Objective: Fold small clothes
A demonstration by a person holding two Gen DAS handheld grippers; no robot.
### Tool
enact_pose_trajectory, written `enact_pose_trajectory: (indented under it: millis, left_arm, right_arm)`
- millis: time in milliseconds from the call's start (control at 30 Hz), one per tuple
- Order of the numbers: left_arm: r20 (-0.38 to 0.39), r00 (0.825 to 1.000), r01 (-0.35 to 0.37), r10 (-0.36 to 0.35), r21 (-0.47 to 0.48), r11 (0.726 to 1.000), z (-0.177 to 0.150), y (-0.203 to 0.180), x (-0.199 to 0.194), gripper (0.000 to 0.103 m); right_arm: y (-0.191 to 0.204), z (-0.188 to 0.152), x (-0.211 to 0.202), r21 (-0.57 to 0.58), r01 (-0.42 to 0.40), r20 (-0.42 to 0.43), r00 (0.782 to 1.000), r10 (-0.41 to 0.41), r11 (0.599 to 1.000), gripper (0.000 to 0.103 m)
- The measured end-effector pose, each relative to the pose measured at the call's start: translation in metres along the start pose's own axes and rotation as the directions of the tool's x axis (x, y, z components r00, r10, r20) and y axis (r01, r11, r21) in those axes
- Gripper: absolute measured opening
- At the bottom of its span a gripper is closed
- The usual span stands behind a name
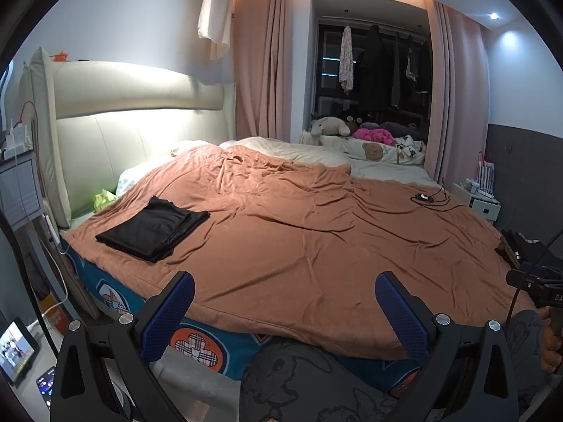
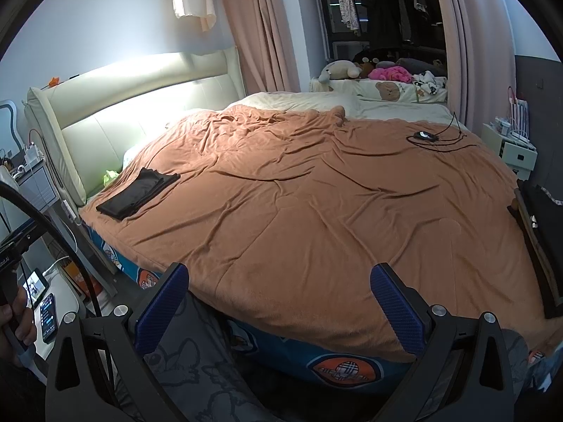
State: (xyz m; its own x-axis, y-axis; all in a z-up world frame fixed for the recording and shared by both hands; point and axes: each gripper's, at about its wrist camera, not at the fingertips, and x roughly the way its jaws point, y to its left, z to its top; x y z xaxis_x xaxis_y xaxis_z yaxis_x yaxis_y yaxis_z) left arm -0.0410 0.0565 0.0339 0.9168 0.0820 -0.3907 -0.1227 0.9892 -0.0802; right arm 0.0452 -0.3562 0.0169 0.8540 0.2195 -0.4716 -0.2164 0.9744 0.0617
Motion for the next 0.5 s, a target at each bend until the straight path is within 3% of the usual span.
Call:
enact_pose_trajectory:
  millis: [500]
  left_arm:
    - [-0.005,1.000,0.018,-0.018,0.000,1.000,-0.0035,-0.0071,-0.0032,0.103]
  right_arm:
    - [-0.0020,-0.0007,0.0004,0.002,0.005,0.003,1.000,-0.005,1.000,0.103]
